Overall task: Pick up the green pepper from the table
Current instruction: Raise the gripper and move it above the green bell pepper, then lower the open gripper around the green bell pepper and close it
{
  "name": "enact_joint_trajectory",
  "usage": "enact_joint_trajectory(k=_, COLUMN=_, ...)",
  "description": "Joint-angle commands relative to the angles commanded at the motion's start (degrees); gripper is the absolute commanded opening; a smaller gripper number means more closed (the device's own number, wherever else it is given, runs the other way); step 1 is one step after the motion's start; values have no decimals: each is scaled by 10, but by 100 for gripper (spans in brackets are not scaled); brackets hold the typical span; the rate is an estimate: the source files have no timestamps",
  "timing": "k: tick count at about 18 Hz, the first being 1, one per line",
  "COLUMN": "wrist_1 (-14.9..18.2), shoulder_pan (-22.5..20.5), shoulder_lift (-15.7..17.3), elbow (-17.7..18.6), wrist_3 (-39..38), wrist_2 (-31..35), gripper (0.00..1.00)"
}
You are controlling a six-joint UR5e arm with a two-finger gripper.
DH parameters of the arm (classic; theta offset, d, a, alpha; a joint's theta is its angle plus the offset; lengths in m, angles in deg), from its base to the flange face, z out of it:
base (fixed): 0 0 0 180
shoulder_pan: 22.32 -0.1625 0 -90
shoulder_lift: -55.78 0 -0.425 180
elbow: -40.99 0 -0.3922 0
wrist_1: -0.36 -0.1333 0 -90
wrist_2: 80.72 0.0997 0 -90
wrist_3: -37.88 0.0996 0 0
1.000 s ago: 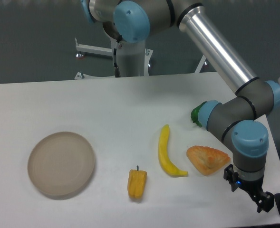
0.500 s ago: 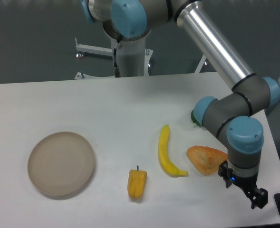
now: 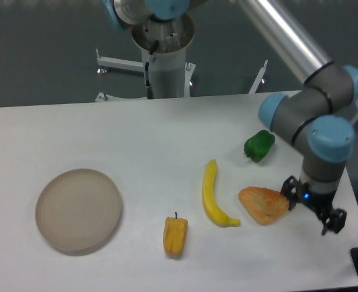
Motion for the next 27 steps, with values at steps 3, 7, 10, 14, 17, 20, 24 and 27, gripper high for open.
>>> enact_joint_trajectory(k=3, wrist_1=18, shoulder_pan=-37, shoulder_lift=33, elbow=46, wrist_3=0, wrist_2=-25, gripper=100)
enact_joint_trajectory(k=7, wrist_1=17, shoulder_pan=-76, shoulder_lift=78, elbow=126, wrist_3=0, wrist_2=-50, gripper=100)
enact_joint_trajectory(k=10, wrist_1=11, shoulder_pan=-91, shoulder_lift=108, elbow=185, wrist_3=10, wrist_2=-51, gripper=100)
enact_joint_trajectory(k=14, wrist_1=10, shoulder_pan=-102, shoulder_lift=138, elbow=246, wrist_3=13, wrist_2=-51, gripper=100)
enact_joint_trajectory(k=17, wrist_1=-2, shoulder_pan=-103, shoulder_lift=162, elbow=293, wrist_3=21, wrist_2=-50, gripper=100)
enact_joint_trajectory(k=20, wrist_1=-49, shoulder_pan=-100, shoulder_lift=171, elbow=343, wrist_3=38, wrist_2=-51, gripper=100)
enact_joint_trajectory(k=24, wrist_1=-53, shoulder_pan=-100, shoulder_lift=185, elbow=367, wrist_3=39, wrist_2=-63, gripper=100)
enact_joint_trajectory(k=27, wrist_1=-52, shoulder_pan=-99, shoulder_lift=193, elbow=374, wrist_3=38, wrist_2=-69, gripper=100)
